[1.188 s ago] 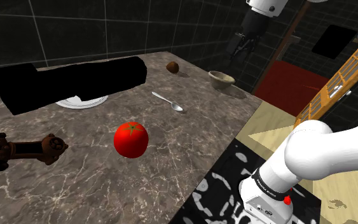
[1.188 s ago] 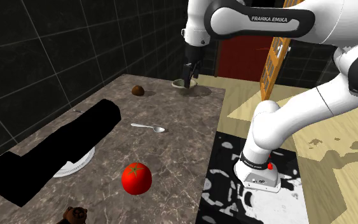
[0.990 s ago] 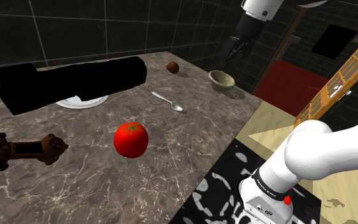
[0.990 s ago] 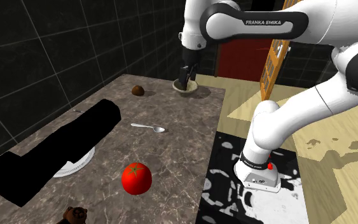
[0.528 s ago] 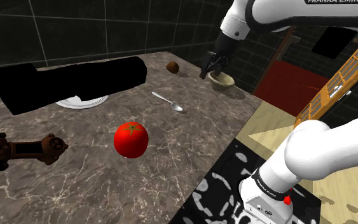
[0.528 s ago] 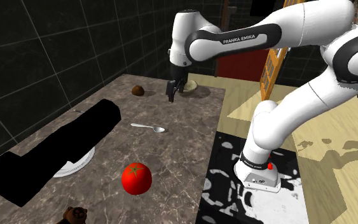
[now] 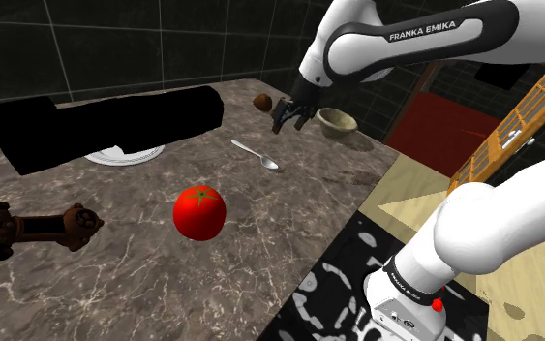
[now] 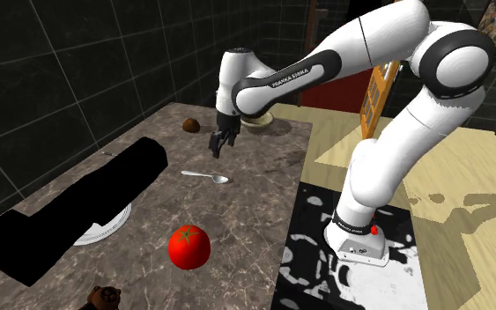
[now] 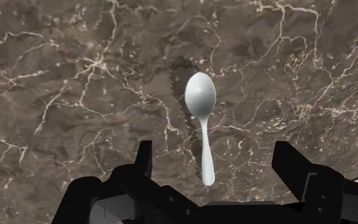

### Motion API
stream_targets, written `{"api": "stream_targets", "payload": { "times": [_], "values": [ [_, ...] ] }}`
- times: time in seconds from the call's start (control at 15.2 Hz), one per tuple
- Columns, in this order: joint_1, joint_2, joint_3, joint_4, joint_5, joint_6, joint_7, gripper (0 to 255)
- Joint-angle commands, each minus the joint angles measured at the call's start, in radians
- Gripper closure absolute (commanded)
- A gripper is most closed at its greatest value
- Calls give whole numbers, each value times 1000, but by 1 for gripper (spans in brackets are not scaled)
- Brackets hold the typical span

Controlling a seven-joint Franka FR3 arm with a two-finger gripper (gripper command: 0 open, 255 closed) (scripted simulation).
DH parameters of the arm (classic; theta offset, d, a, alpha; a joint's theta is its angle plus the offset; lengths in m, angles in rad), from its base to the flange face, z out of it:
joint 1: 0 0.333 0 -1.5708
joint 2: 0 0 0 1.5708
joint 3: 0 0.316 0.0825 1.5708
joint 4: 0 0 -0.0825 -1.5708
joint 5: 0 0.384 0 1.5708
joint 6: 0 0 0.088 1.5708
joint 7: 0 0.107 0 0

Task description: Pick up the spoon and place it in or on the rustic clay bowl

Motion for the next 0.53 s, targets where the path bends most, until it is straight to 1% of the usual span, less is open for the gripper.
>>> {"api": "stream_targets", "payload": {
  "times": [0.0, 0.46],
  "values": [
    [2, 76, 0, 18, 10, 72, -1, 0],
    [14, 342, 6, 112, 54, 286, -6, 0]
  ]
}}
